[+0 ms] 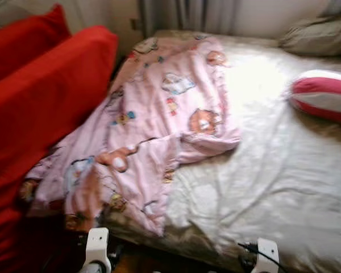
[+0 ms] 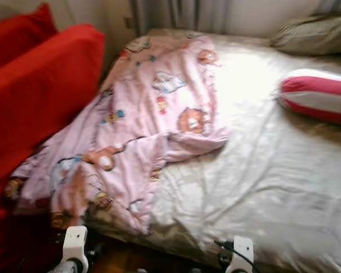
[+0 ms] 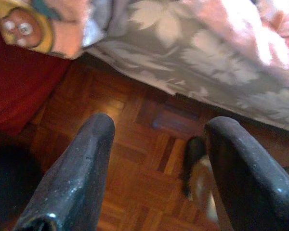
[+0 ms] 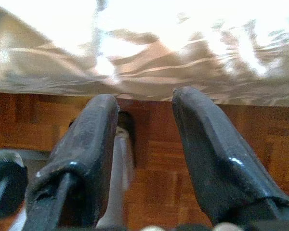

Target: Clean up the room

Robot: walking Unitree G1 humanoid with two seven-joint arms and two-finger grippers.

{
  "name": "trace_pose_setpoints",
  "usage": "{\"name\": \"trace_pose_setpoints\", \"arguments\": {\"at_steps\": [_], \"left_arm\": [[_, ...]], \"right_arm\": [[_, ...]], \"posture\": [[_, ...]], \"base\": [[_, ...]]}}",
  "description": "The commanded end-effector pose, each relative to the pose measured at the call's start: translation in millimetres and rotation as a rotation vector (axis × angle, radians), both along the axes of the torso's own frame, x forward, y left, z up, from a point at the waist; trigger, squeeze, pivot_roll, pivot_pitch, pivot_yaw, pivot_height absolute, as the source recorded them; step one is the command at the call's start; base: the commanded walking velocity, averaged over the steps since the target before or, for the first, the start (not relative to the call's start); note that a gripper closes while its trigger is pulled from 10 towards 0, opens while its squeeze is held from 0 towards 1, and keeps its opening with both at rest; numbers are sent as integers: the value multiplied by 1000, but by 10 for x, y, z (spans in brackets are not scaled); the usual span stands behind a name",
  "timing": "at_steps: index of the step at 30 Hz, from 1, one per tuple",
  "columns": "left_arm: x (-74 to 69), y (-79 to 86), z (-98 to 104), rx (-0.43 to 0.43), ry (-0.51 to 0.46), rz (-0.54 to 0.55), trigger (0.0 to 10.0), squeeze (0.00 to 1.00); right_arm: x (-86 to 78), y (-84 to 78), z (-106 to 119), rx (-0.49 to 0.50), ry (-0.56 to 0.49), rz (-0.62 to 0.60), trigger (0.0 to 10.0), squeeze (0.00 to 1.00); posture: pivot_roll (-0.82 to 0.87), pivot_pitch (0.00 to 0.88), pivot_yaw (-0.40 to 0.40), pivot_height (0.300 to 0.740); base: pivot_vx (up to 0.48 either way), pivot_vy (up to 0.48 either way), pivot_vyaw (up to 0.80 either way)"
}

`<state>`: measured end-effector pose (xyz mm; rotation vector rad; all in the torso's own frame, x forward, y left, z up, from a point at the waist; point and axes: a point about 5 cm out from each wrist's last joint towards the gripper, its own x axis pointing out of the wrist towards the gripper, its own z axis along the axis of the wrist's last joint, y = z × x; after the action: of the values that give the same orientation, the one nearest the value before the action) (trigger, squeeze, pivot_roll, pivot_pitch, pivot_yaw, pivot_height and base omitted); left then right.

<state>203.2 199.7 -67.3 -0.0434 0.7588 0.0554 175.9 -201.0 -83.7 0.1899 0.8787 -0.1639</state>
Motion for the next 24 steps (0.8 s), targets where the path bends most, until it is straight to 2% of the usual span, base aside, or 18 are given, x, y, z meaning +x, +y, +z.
{"name": "trace_pose_setpoints", "arguments": {"at_steps": [1,8,22,24], "left_arm": [[-31,15,-19,2,18,3,10000,0],[-29,20,-17,5,16,4,10000,0],[-24,15,-10,5,2,1,10000,0],[-23,15,-9,5,2,-1,10000,0]], "right_arm": [[-95,-1,-45,7,31,-17,10000,0],[-81,5,-40,12,27,-30,10000,0],[-66,11,-30,6,10,-14,10000,0],[-82,11,-35,9,9,-10,10000,0]], "posture": [[10,182,-9,740],[10,185,-10,740],[14,192,-12,740],[12,194,-10,740]], "base": [[0,480,0],[0,394,0],[0,0,0],[0,0,800]]}}
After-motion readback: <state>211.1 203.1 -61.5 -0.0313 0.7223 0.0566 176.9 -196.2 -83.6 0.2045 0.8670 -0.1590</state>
